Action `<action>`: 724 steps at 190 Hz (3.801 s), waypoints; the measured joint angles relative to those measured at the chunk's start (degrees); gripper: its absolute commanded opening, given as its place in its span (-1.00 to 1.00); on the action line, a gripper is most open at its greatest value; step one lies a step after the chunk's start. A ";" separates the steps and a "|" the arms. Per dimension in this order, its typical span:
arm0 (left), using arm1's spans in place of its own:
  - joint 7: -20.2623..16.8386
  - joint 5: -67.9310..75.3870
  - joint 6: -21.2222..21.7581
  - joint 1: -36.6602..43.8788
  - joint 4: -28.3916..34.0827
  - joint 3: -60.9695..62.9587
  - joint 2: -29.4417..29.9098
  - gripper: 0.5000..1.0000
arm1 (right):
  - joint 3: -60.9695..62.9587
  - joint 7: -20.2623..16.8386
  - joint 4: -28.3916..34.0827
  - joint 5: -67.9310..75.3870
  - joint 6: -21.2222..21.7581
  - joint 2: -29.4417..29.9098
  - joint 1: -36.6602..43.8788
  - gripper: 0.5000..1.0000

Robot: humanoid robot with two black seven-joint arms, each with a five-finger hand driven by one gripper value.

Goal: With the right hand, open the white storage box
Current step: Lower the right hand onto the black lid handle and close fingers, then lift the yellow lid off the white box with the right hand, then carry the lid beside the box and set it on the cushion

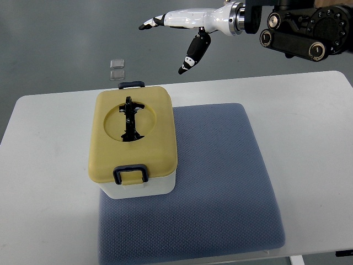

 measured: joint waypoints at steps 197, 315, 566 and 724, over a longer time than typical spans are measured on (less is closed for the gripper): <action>0.09 0.00 -0.09 0.08 0.00 0.00 0.00 1.00 | 0.21 4.92 0.58 2.72 -9.03 13.60 -5.57 -0.06; 0.26 -0.01 -0.09 0.09 0.00 0.00 0.00 1.00 | 0.02 4.61 -1.15 2.71 -10.85 14.97 -6.91 -1.00; 0.43 -0.01 -0.08 0.10 0.01 0.04 0.00 1.00 | 0.13 5.90 18.63 -16.45 -6.64 -27.05 -13.26 -1.00; 0.53 -0.01 -0.08 0.36 0.03 0.00 0.00 1.00 | 0.49 5.90 7.66 -15.43 -17.86 -12.18 -25.26 0.72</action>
